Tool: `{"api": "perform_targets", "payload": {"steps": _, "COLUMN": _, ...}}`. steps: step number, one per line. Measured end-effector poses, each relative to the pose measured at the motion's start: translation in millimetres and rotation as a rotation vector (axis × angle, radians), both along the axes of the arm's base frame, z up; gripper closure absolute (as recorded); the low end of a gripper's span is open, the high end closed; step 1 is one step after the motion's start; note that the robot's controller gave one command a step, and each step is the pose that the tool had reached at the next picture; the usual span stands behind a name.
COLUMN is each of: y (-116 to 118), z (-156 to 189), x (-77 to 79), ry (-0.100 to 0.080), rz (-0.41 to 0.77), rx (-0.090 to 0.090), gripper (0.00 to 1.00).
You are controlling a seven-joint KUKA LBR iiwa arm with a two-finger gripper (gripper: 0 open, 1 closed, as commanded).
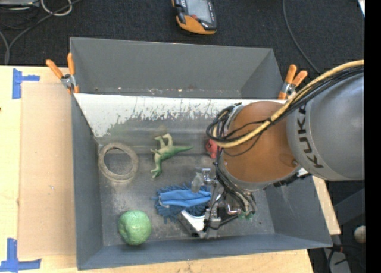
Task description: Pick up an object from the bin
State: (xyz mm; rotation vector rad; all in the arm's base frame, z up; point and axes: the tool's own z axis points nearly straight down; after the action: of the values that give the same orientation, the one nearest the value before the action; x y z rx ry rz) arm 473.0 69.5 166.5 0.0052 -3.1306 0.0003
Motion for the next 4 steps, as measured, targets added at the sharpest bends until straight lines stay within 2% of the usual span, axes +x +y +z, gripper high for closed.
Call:
{"api": "perform_targets", "payload": {"steps": 1, "y": -0.7, "z": 4.1, "x": 1.9, "ry": -0.008, "rz": -0.005, "rx": 0.001, "gripper": 0.0}}
{"api": "perform_targets", "payload": {"steps": 2, "y": -27.1, "z": -91.8, "x": 52.2, "ry": -0.002, "rz": 0.08, "rx": 0.004, "gripper": 0.0}}
{"api": "perform_targets", "payload": {"steps": 3, "y": -20.5, "z": -91.9, "x": 51.8, "ry": -0.009, "rz": 0.188, "rx": 0.004, "gripper": 0.0}}
{"api": "perform_targets", "payload": {"steps": 4, "y": -26.1, "z": -89.9, "x": 52.9, "ry": -0.001, "rz": 0.088, "rx": 0.006, "gripper": 0.0}}
